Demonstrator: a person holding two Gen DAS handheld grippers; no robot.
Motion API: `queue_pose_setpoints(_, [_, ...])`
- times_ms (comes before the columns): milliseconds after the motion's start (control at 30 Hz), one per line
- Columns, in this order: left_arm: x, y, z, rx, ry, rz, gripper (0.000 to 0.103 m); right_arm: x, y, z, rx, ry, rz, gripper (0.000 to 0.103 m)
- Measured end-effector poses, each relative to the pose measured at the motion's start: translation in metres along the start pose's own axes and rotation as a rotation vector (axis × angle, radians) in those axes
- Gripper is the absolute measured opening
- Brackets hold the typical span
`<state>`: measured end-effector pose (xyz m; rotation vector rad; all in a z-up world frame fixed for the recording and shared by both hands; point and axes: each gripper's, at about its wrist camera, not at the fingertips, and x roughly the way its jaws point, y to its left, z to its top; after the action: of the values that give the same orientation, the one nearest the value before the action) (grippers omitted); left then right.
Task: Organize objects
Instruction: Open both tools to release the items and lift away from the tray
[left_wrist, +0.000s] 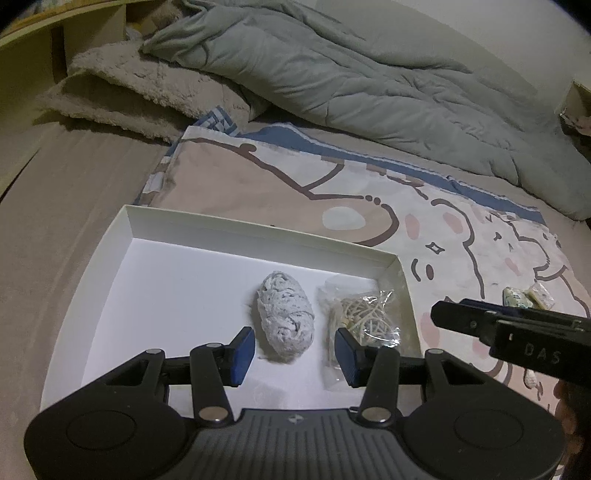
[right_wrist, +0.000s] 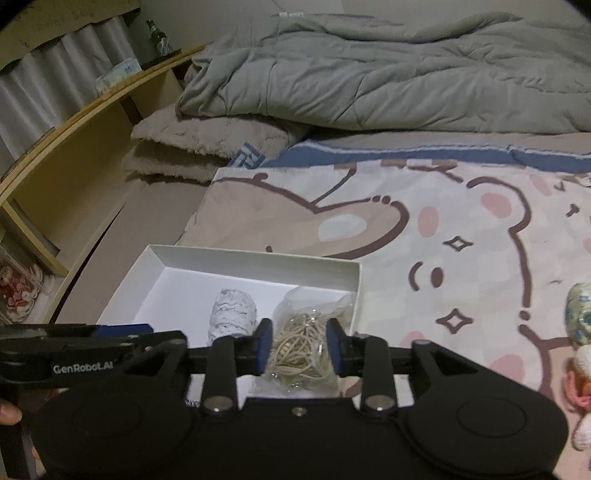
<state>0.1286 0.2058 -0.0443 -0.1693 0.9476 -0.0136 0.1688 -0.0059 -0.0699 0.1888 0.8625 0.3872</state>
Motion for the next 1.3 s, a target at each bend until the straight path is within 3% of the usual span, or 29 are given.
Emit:
queue_pose_setpoints(233, [-0.021,-0.003,-0.008,-0.001,-0.024,0.012,0.066,-0.022,-0.005,-0.004,-0.026,-0.023,-0.025,0.067])
queue_pose_setpoints(300, [-0.026,-0.003,-0.010,0.002,-0.032,0.018,0.074,-0.028,-0.007,-0.005,-0.024,-0.029,-0.032,0.080])
queue_pose_setpoints(667, [-0.047,-0.005,-0.021,0.012,-0.069,0.081,0.100,-0.052,-0.017,-0.013,-0.051,-0.045,-0.082,0.103])
queue_pose_setpoints(1300, [-0.061,-0.019,-0.026,0.031,-0.091,0.106,0.103,-0.080,-0.037,-0.018,-0.074,-0.066,-0.096,0.103])
